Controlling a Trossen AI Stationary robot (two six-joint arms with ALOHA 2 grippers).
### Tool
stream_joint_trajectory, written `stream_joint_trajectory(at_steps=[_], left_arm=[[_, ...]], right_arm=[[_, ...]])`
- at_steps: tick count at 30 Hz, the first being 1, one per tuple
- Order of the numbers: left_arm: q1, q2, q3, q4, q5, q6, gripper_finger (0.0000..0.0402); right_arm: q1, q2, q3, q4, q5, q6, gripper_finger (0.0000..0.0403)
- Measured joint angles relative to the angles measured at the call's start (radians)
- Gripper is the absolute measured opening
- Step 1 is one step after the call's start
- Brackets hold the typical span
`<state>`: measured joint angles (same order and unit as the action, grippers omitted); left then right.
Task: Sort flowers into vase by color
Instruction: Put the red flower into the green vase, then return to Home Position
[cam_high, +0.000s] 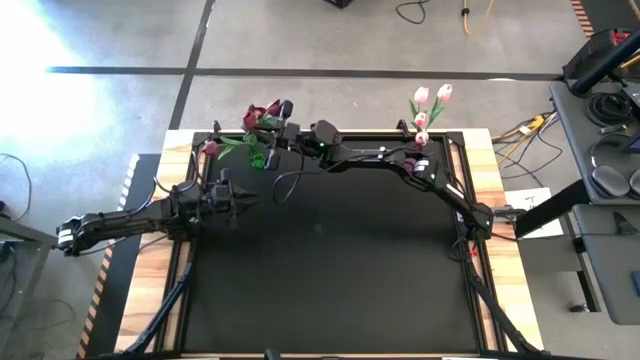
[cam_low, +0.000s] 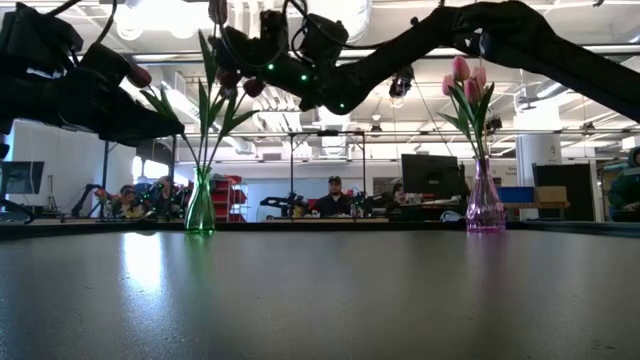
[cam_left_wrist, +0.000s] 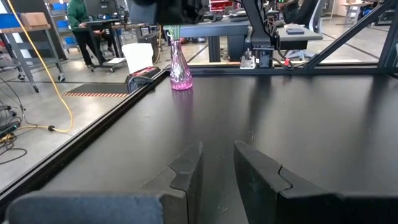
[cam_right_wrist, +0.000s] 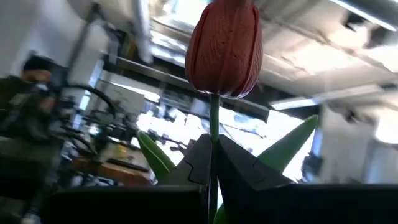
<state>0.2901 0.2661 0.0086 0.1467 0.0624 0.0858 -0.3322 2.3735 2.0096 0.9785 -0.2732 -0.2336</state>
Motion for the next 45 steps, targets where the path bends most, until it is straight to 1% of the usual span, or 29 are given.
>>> stream_joint_trajectory(at_steps=[3,5,9,14,17,21,25,28,30,33,36,39,41,43,45], left_arm=[[0.000,0.000,0.000,0.000,0.000,0.000,0.0075],[0.000,0.000,0.000,0.000,0.000,-0.001,0.0075],[0.000,0.000,0.000,0.000,0.001,-0.003,0.0075],[0.000,0.000,0.000,0.000,0.001,-0.005,0.0075],[0.000,0.000,0.000,0.000,0.002,-0.005,0.0075],[0.000,0.000,0.000,0.000,0.002,-0.005,0.0075],[0.000,0.000,0.000,0.000,0.002,-0.006,0.0075],[0.000,0.000,0.000,0.000,0.002,-0.009,0.0075],[0.000,0.000,0.000,0.000,0.002,-0.009,0.0075],[0.000,0.000,0.000,0.000,0.002,-0.009,0.0075],[0.000,0.000,0.000,0.001,0.001,-0.017,0.0075],[0.000,0.000,0.000,0.001,0.002,-0.016,0.0075],[0.000,0.000,0.000,0.001,0.001,-0.012,0.0075],[0.000,0.000,0.000,0.004,0.001,-0.010,0.0075],[0.000,0.000,0.000,0.013,0.001,-0.013,0.0075]], right_arm=[[0.000,0.016,-0.001,-0.012,0.107,0.017,0.0013],[0.000,0.018,-0.001,-0.049,0.143,0.023,0.0013],[0.000,0.017,-0.001,-0.119,0.160,0.050,0.0022],[0.004,0.017,-0.001,-0.199,0.230,0.058,0.0052],[0.004,0.017,-0.001,-0.246,0.233,0.057,0.0061],[0.004,0.017,-0.001,-0.283,0.239,0.058,0.0060],[0.005,0.017,-0.001,-0.314,0.257,0.058,0.0046],[0.005,0.017,-0.001,-0.340,0.311,0.059,0.0038],[0.005,0.017,-0.001,-0.372,0.344,0.058,0.0039],[0.005,0.017,0.002,-0.414,0.345,0.065,0.0056],[0.011,0.016,0.028,-0.483,0.345,0.078,0.0089],[0.029,-0.007,0.053,-0.618,0.345,0.069,0.0123],[0.046,-0.031,0.063,-0.716,0.345,0.032,0.0140],[0.062,-0.058,0.064,-0.761,0.349,0.001,0.0146],[0.076,-0.075,0.048,-0.759,0.353,-0.022,0.0138]])
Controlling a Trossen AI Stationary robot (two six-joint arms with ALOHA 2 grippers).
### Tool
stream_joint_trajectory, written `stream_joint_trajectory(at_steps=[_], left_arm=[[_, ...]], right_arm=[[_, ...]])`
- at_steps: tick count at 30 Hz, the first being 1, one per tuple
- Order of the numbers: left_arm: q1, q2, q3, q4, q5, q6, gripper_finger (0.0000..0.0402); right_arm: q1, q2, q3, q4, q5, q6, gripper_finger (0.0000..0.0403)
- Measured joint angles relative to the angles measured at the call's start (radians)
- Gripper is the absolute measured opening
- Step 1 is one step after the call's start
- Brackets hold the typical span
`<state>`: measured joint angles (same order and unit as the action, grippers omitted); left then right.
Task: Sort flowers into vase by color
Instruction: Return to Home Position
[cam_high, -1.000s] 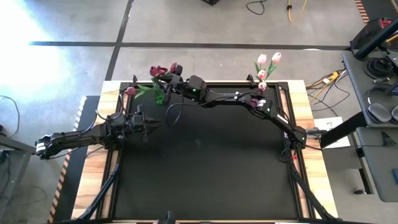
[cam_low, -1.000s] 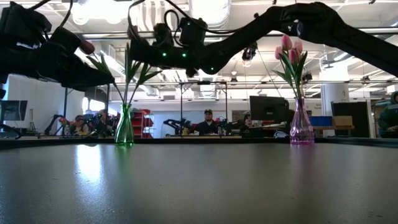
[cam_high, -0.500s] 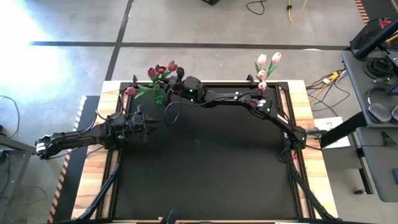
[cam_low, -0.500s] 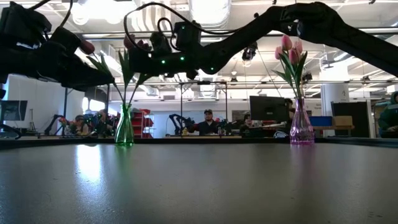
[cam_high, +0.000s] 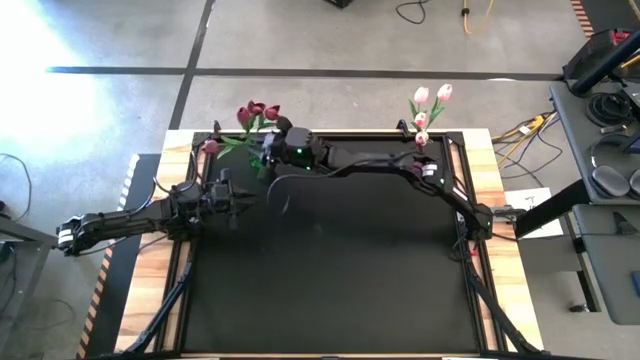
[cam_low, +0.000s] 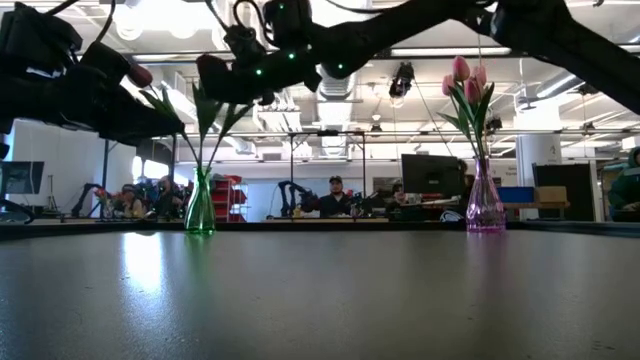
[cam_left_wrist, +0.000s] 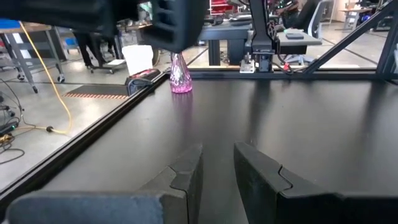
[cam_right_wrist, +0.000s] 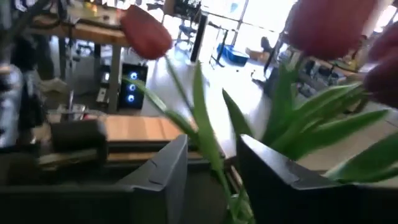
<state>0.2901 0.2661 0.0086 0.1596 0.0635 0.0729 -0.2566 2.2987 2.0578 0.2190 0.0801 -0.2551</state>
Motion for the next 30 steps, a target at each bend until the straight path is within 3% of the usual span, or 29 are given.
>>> stream_joint_trajectory(at_steps=[8,15,18,21,30], left_arm=[[0.000,0.000,0.000,0.006,-0.001,-0.018,0.0075],[0.000,0.000,0.000,0.035,-0.003,-0.015,0.0075],[0.000,-0.002,0.000,0.035,-0.053,0.011,0.0075],[0.000,-0.009,0.000,0.031,-0.096,0.016,0.0075],[0.000,-0.060,0.000,0.034,-0.080,-0.003,0.0075]], right_arm=[[0.022,-0.071,-0.192,0.051,0.022,-0.016,0.0018],[0.043,-0.226,-0.480,0.158,-0.038,0.029,0.0009],[0.050,-0.323,-0.615,0.172,-0.080,0.033,0.0009],[0.057,-0.423,-0.760,0.198,-0.082,0.035,0.0009],[0.059,-0.731,-1.194,0.326,-0.080,0.060,0.0009]])
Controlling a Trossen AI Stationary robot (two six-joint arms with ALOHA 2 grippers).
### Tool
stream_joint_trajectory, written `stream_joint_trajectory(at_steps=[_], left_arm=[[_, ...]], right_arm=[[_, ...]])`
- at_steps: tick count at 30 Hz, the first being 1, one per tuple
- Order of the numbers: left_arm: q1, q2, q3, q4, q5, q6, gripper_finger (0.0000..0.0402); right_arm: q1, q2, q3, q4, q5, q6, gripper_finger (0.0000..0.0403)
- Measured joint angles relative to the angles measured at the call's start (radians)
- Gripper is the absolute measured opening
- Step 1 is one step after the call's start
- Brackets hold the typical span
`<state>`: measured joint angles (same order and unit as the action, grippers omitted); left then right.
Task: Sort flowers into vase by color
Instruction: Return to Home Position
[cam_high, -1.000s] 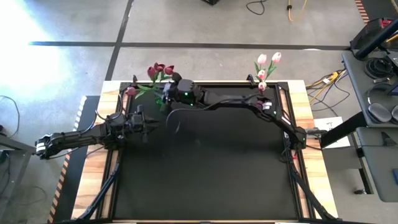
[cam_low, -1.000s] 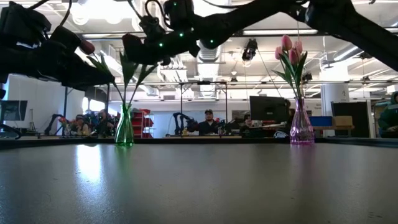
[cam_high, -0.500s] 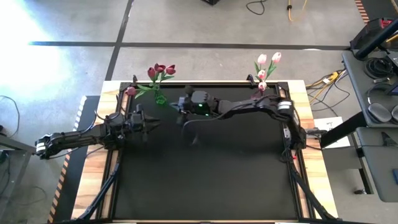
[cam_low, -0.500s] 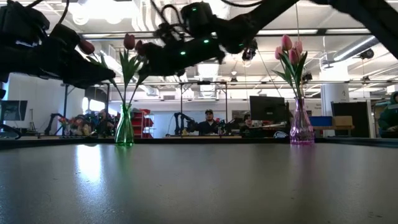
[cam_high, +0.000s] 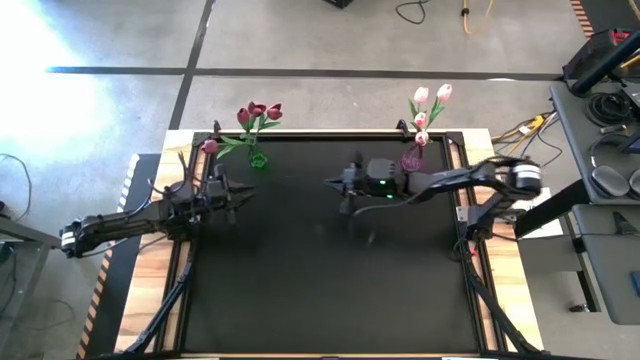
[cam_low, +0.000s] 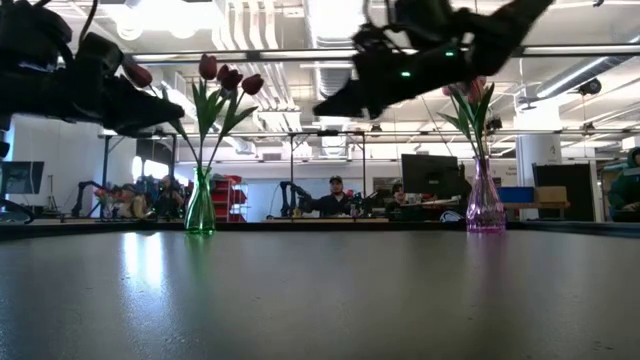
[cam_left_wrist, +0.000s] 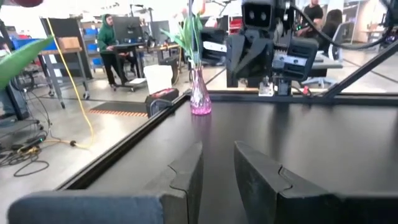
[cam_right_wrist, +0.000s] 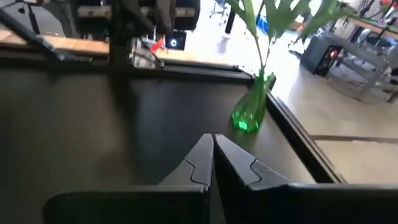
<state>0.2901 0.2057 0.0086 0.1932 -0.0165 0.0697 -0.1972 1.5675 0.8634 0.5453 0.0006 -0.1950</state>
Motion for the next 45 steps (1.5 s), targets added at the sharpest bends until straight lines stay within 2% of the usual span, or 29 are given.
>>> stream_joint_trajectory(at_steps=[6,11,13,20,25,31,38,42,45], left_arm=[[0.000,-0.036,0.000,-0.004,0.000,0.011,0.0075],[0.000,-0.063,0.000,-0.032,-0.001,0.029,0.0075],[0.000,-0.073,0.000,-0.040,-0.001,0.032,0.0075],[0.001,-0.124,0.000,-0.096,-0.096,0.051,0.0075],[0.000,-0.174,0.000,-0.158,-0.095,0.052,0.0075],[0.000,-0.206,0.000,-0.166,-0.044,0.033,0.0075],[0.000,-0.205,0.000,-0.167,-0.042,0.017,0.0075],[0.000,-0.206,0.000,-0.168,-0.041,0.020,0.0075],[0.000,-0.204,0.000,-0.168,-0.041,0.025,0.0075]], right_arm=[[-0.005,-0.223,-0.214,0.013,0.003,0.001,0.0009],[-0.010,-0.404,-0.378,0.013,0.121,0.001,0.0009],[-0.011,-0.474,-0.436,0.014,0.132,0.002,0.0009],[-0.036,-0.709,-0.621,0.012,0.103,0.043,0.0009],[-0.071,-0.864,-0.739,0.007,0.050,0.083,0.0009],[-0.090,-1.022,-0.845,0.008,-0.010,0.107,0.0009],[-0.089,-1.219,-0.851,-0.188,0.014,0.098,0.0009],[-0.089,-1.386,-0.852,-0.355,0.029,0.111,0.0009],[-0.089,-1.549,-0.852,-0.516,0.084,0.124,0.0009]])
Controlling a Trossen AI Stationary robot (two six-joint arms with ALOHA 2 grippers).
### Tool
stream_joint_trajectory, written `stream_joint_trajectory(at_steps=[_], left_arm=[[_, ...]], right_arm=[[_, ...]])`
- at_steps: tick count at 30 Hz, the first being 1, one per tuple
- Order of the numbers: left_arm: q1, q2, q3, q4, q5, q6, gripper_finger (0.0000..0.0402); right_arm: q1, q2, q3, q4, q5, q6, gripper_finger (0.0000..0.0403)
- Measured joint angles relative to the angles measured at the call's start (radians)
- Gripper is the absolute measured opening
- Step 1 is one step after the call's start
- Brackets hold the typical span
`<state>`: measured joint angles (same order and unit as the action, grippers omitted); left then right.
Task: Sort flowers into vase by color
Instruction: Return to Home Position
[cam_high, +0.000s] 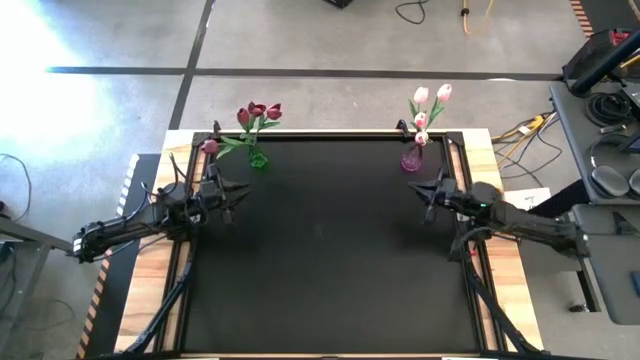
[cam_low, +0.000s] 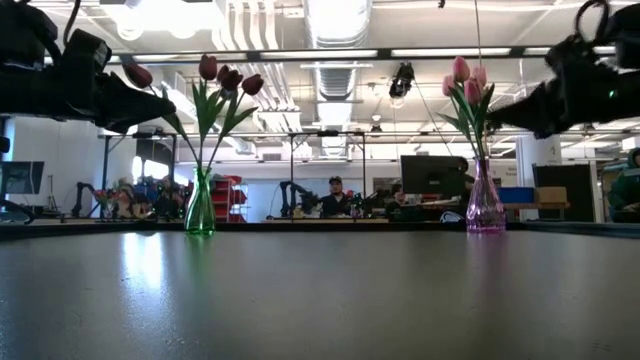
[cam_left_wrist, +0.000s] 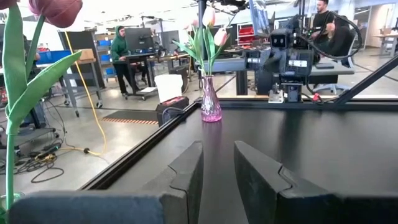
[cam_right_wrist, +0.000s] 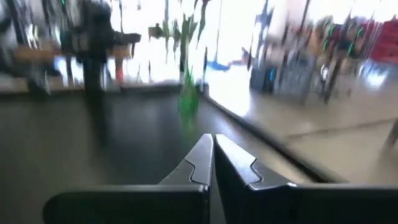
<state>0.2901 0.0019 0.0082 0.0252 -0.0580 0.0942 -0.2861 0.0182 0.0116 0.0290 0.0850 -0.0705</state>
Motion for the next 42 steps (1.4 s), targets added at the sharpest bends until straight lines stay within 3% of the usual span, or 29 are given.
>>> stream_joint_trajectory(at_steps=[3,6,12,18,42], left_arm=[[0.000,-0.001,0.000,-0.001,0.002,-0.005,0.0075],[0.000,0.000,0.000,-0.001,0.006,-0.006,0.0075],[0.000,0.013,0.000,0.000,-0.004,-0.032,0.0075],[0.000,0.037,0.000,0.000,-0.006,-0.052,0.0075],[0.000,0.079,0.027,0.008,-0.013,-0.052,0.0075]], right_arm=[[0.007,-0.019,0.000,0.070,-0.003,-0.027,0.0009],[0.003,-0.009,-0.001,0.044,0.058,-0.045,0.0009],[0.004,-0.015,-0.001,0.036,0.073,-0.049,0.0009],[0.004,0.000,-0.001,0.014,0.068,0.018,0.0009],[0.004,0.018,-0.001,0.011,0.072,0.008,0.0009]])
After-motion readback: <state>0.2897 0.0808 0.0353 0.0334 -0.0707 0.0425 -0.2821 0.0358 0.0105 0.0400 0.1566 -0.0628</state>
